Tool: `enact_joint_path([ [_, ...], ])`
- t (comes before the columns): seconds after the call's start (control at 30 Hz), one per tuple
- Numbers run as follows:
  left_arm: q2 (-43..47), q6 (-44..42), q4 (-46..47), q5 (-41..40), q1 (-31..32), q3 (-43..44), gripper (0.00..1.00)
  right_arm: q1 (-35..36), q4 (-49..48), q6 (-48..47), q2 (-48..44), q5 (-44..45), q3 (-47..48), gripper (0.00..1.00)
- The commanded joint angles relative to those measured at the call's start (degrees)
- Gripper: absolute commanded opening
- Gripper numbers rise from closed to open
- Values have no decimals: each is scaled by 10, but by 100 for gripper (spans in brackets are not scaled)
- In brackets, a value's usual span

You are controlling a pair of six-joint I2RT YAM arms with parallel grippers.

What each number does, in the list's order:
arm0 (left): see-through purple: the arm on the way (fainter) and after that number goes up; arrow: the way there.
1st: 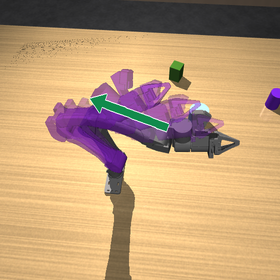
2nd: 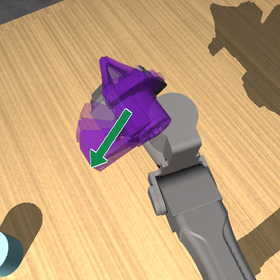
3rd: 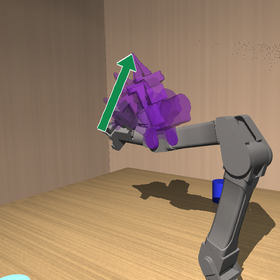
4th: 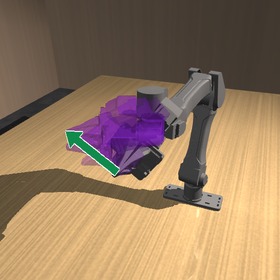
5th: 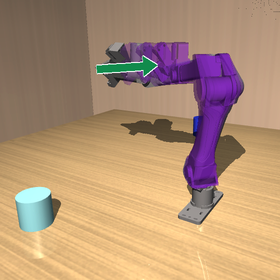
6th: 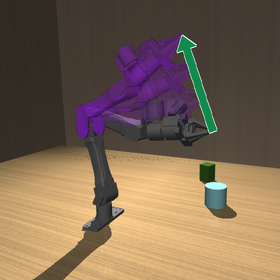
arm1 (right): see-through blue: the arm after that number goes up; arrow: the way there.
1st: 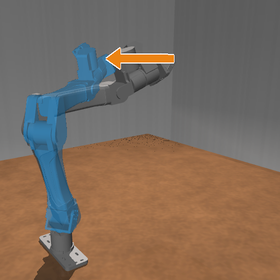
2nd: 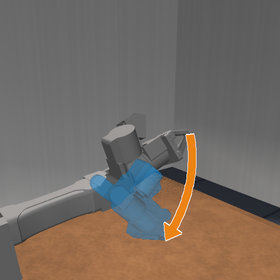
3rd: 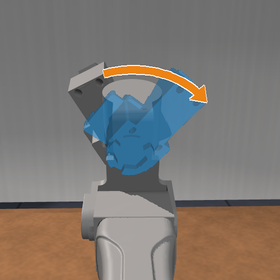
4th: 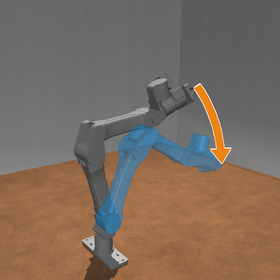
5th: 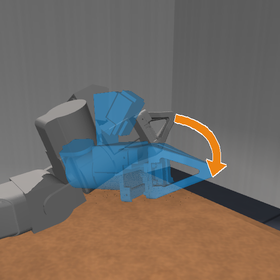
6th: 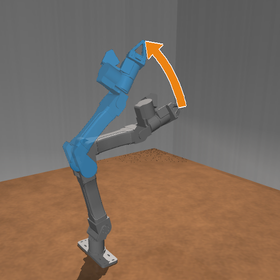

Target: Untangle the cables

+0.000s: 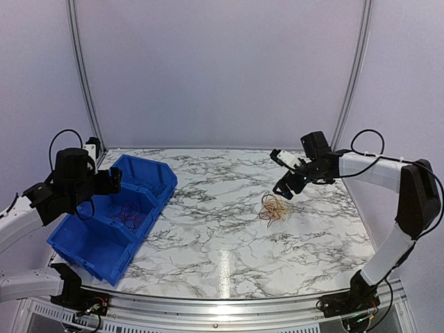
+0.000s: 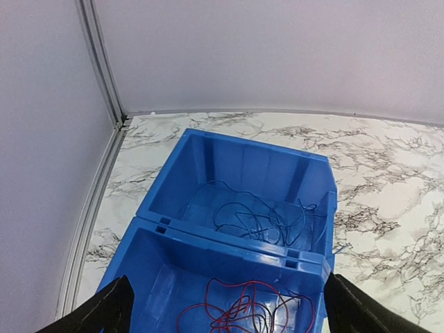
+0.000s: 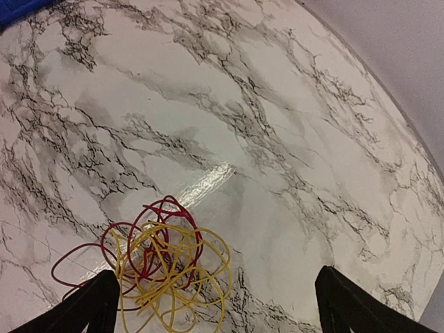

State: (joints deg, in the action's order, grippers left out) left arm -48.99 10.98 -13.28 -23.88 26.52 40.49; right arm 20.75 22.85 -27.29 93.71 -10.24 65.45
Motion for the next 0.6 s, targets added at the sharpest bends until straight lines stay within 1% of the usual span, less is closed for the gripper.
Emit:
enact_joint_path([
  [0.0, -75, -42, 36, -37, 82, 95, 99, -37, 23, 36, -21, -63, 28, 98],
  [0.03, -102, -74, 36, -95, 122, 124, 99, -43, 35, 27, -16, -76, 31, 96],
  [0.1, -168, -144, 29, -155, 167, 183, 99, -53, 53, 12, -7, -90, 39, 87],
  [0.13, -202, -172, 21, -153, 179, 209, 99, -57, 59, -2, -6, -92, 41, 83],
  [0.17, -231, -188, 20, -133, 184, 232, 99, -58, 59, -11, -4, -90, 38, 78],
  [0.23, -275, -139, 40, -112, 184, 251, 99, -59, 59, -30, -1, -83, 32, 71],
  [0.27, -283, -109, 61, -81, 180, 245, 99, -59, 61, -36, 2, -79, 31, 69],
  [0.3, -284, -88, 95, -23, 174, 229, 99, -59, 64, -42, 8, -74, 31, 69],
  [0.37, -273, -58, 217, 67, 168, 164, 99, -59, 63, -48, 22, -62, 29, 69],
  [0.4, -271, -61, 263, 124, 167, 139, 99, -59, 63, -51, 30, -57, 29, 70],
  [0.43, -273, -55, 287, 171, 166, 132, 99, -59, 65, -56, 41, -50, 29, 70],
  [0.47, -279, -55, 288, 213, 165, 137, 99, -59, 68, -60, 59, -42, 30, 68],
  [0.53, -289, -52, 283, 236, 165, 133, 98, -59, 76, -70, 89, -25, 35, 57],
  [0.57, -293, -47, 283, 237, 164, 125, 91, -59, 82, -74, 104, -16, 40, 52],
])
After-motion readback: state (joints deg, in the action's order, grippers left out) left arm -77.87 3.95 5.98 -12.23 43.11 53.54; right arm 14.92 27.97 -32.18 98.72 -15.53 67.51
